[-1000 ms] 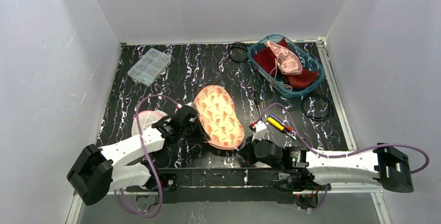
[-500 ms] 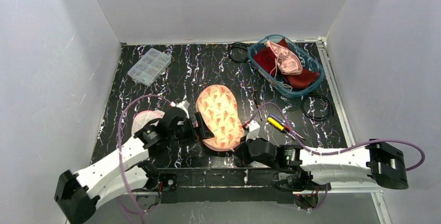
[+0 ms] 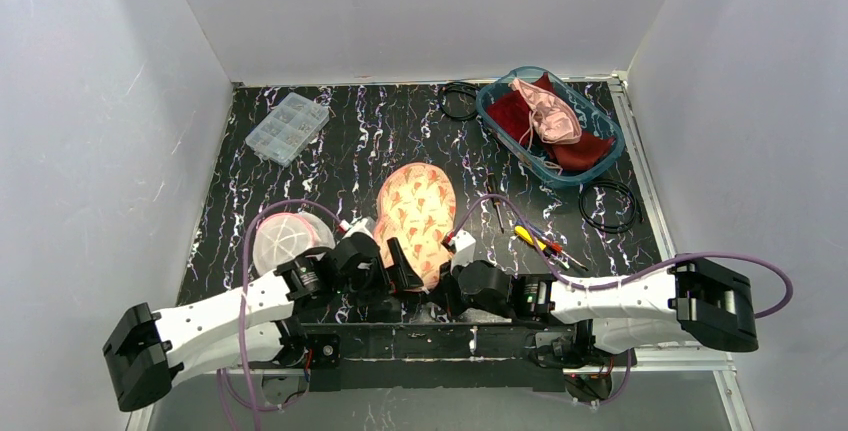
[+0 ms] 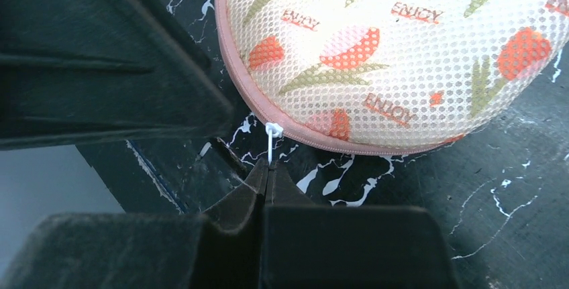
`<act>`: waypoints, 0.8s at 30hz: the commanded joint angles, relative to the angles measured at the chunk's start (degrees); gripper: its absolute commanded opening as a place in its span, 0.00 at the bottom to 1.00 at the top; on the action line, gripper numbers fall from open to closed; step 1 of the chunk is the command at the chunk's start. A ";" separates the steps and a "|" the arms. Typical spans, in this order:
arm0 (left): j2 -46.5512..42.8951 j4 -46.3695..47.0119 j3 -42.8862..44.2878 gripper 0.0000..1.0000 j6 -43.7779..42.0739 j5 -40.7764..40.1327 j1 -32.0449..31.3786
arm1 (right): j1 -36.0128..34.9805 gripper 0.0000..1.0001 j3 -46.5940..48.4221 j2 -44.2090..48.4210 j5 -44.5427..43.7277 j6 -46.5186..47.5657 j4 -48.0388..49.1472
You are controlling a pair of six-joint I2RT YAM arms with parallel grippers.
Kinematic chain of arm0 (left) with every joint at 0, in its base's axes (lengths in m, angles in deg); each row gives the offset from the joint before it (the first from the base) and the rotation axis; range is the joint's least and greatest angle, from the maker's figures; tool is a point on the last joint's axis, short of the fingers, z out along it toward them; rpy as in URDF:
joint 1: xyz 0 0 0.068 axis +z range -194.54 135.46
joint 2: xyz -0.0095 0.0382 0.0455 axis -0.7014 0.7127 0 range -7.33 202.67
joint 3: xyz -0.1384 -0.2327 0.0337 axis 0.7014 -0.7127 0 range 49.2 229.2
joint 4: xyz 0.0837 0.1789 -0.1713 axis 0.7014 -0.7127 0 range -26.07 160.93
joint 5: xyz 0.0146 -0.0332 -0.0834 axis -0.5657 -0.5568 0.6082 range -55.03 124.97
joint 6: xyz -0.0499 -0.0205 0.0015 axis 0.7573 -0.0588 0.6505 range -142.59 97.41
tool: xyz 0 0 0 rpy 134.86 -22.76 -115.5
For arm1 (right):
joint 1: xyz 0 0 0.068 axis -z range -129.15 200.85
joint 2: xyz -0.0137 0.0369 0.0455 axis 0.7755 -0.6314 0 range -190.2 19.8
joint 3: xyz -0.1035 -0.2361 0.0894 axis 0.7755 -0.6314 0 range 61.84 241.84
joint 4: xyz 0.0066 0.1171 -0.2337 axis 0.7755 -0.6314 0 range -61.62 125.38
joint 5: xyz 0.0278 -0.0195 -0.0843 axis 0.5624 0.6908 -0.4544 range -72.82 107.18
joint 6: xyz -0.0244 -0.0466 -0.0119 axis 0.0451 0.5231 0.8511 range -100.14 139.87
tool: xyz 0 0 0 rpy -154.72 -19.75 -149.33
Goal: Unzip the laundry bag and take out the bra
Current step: Unzip the laundry bag at the center of the board.
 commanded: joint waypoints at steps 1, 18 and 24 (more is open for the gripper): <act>4.02 5.47 0.62 0.92 3.47 -4.83 -0.18 | -0.34 0.01 2.41 -0.63 1.22 0.20 5.08; 7.56 -1.31 1.10 0.23 8.75 -9.80 4.27 | -0.56 0.01 2.63 1.88 2.88 0.62 3.15; 6.33 -3.08 0.63 0.00 8.90 -10.25 5.60 | -0.55 0.01 1.92 5.10 1.10 0.69 -0.28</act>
